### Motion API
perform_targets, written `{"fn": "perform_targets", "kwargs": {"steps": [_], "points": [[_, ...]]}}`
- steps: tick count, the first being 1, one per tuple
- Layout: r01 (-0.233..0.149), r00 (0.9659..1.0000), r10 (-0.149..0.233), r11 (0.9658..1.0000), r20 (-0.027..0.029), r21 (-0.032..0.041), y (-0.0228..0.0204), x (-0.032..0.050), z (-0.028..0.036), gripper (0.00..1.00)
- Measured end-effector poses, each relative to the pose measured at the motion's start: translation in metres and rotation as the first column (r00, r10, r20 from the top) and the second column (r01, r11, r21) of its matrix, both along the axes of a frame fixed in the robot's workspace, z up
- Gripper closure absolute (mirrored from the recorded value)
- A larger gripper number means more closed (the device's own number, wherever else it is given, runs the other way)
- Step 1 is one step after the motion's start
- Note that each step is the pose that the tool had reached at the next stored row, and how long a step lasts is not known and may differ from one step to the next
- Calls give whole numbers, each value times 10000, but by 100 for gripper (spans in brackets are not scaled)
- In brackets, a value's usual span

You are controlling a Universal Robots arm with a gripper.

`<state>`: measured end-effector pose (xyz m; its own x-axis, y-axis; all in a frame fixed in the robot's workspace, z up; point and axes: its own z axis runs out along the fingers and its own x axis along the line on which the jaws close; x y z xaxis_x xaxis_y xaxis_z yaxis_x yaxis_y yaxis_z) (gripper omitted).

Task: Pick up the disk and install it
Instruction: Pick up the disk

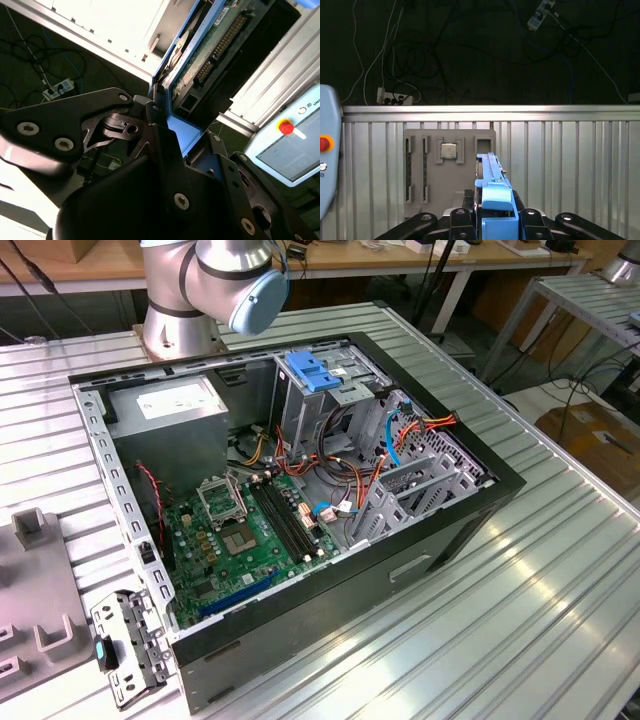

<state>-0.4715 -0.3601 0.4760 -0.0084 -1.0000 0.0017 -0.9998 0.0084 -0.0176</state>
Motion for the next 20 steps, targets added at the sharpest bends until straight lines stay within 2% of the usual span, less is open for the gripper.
{"fn": "perform_targets", "kwargs": {"steps": [16, 20], "points": [[0, 10000, 0, 10000, -3, 0, 0, 4, 38, 63], [-1, 10000, 1, 10000, -4, 0, 0, 4, 129, 63]]}}
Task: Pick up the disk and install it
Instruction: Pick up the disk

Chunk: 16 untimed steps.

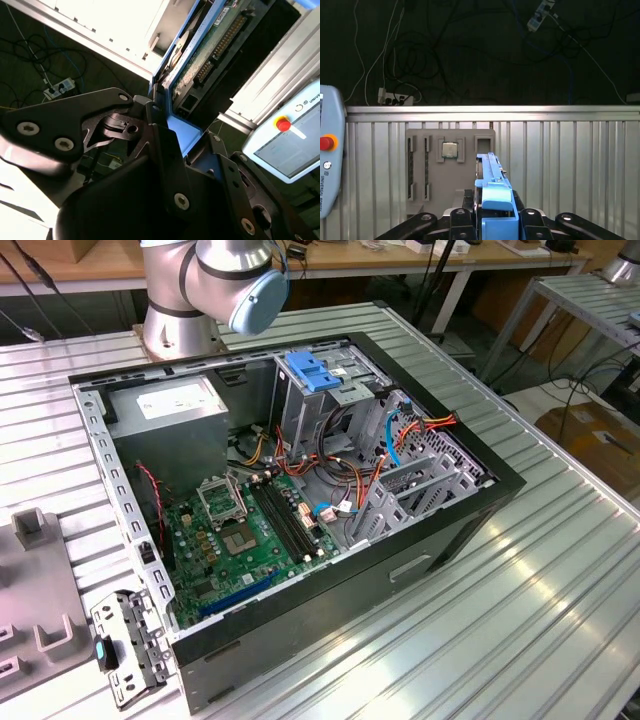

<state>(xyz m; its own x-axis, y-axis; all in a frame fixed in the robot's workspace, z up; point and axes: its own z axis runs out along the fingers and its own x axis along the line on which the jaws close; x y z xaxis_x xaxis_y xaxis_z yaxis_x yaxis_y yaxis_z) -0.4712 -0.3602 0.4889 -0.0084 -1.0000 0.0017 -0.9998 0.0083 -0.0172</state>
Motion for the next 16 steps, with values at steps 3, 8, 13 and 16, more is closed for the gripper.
{"fn": "perform_targets", "kwargs": {"steps": [3, 8, 13, 16], "points": [[0, 10000, 0, 10000, 0, 0, 0, 0, 65, 63], [0, 10000, 0, 10000, 0, 0, 0, 0, 162, 63], [0, 10000, 0, 10000, 1, 0, 0, 0, 241, 63], [0, 10000, 0, 10000, 0, 0, 0, 1, 267, 63]]}}
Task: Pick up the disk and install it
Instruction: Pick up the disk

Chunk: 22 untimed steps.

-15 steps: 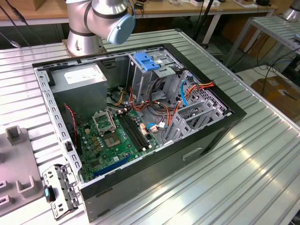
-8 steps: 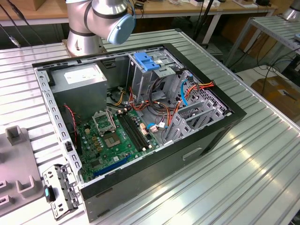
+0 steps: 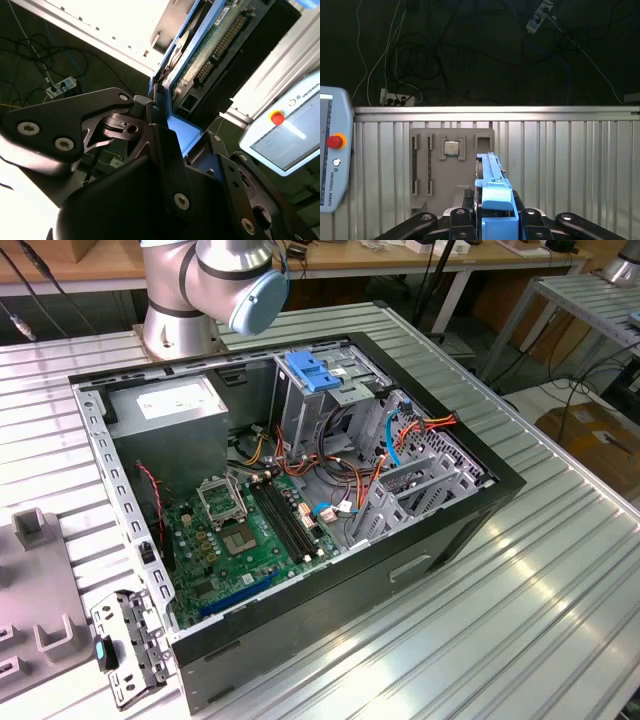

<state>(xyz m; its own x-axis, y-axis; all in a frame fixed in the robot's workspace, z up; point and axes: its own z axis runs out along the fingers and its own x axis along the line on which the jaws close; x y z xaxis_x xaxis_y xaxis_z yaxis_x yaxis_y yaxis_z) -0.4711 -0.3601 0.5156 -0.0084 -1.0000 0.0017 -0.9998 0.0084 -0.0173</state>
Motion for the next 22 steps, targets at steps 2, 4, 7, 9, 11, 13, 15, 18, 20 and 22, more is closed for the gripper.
{"fn": "perform_targets", "kwargs": {"steps": [2, 4, 7, 9, 11, 13, 15, 18, 20, 22], "points": [[0, 10000, 0, 10000, -9, 0, 0, 53, 1, 63], [0, 10000, 0, 10000, -22, 0, 0, 124, 1, 63], [0, 10000, 0, 10000, -32, 0, 0, 205, 1, 63], [0, 10000, 0, 10000, -38, 0, 0, 265, 1, 63], [0, 10000, 0, 10000, -40, 0, 0, 299, 1, 63], [0, 10000, 0, 10000, -41, 0, 0, 334, 1, 63], [0, 10000, 0, 10000, -46, 0, 0, 376, 1, 63], [0, 10000, 0, 10000, -51, 0, 0, 440, 1, 63], [0, 10000, 0, 10000, -56, 0, 0, 522, 1, 63], [0, 10000, 0, 10000, -63, 1, 0, 607, 1, 63]]}}
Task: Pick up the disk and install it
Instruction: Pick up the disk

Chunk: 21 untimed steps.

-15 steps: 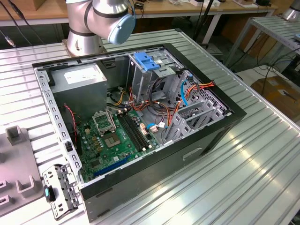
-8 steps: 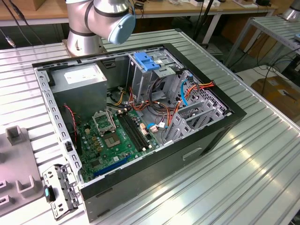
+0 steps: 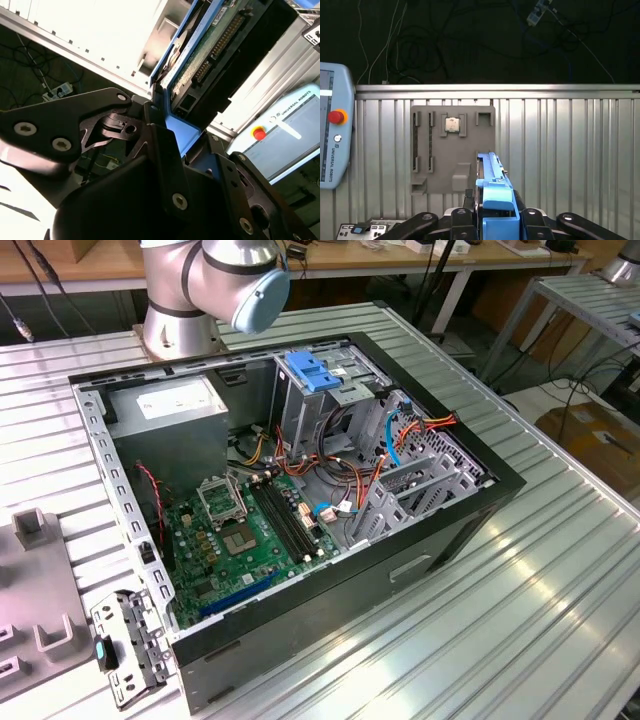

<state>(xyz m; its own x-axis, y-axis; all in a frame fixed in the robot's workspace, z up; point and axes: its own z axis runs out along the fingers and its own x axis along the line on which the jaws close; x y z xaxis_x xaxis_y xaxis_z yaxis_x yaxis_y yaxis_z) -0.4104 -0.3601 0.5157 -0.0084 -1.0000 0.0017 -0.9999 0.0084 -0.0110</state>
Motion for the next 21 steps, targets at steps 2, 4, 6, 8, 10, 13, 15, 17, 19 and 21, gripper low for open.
{"fn": "perform_targets", "kwargs": {"steps": [2, 4, 6, 8, 10, 13, 15, 17, 19, 21], "points": [[0, 10000, 0, 10000, -4, 0, 0, 41, 0, 63], [-1, 10000, 1, 10000, -7, -1, 0, 72, 0, 63], [-1, 10000, 1, 10000, -10, -1, 0, 98, 1, 63], [0, 10000, 0, 10000, -12, -1, 0, 131, 0, 63], [0, 10000, 0, 10000, -14, 0, 0, 170, 0, 63], [0, 10000, 0, 10000, -23, -1, 0, 267, 0, 63], [0, 10000, 0, 10000, -27, 0, 0, 318, 0, 63], [0, 10000, 0, 10000, -32, 0, 0, 373, 0, 63], [0, 10000, 0, 10000, -40, -1, 0, 435, 1, 63], [0, 10000, 0, 10000, -46, -1, 0, 499, 0, 63]]}}
